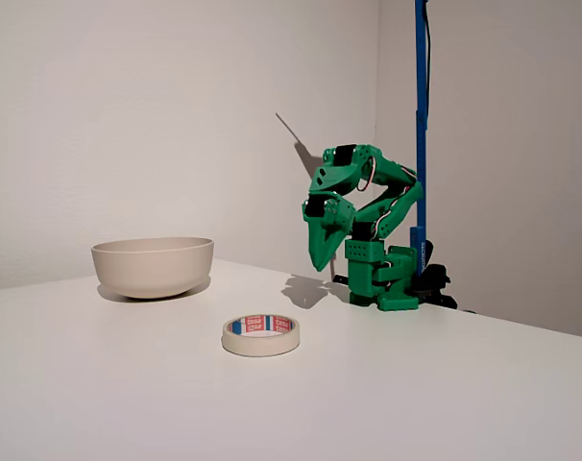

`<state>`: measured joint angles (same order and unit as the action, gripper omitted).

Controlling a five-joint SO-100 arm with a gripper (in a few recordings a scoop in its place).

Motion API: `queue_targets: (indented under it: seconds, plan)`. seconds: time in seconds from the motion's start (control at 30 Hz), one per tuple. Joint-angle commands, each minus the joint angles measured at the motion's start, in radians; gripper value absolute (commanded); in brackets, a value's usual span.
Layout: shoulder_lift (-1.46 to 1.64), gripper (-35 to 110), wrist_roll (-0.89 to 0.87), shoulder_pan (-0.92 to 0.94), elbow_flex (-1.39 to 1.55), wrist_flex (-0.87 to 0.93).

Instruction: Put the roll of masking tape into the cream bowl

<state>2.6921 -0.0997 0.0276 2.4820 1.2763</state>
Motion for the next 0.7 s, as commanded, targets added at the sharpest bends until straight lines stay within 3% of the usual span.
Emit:
queue_targets:
  seconds: [0.0,0.2,0.27,0.33,0.67]
  plan:
    - [-0.173,-8,-0.009,0.032,-0.232,0.035]
    - [-0.387,-8,0.000,0.071,-0.387,0.044]
    - [-0.440,11,-0.011,0.081,-0.410,0.044]
    - [-0.480,18,-0.011,0.087,-0.417,0.034]
    - [-0.689,19,-0.017,0.084,-0.466,-0.061]
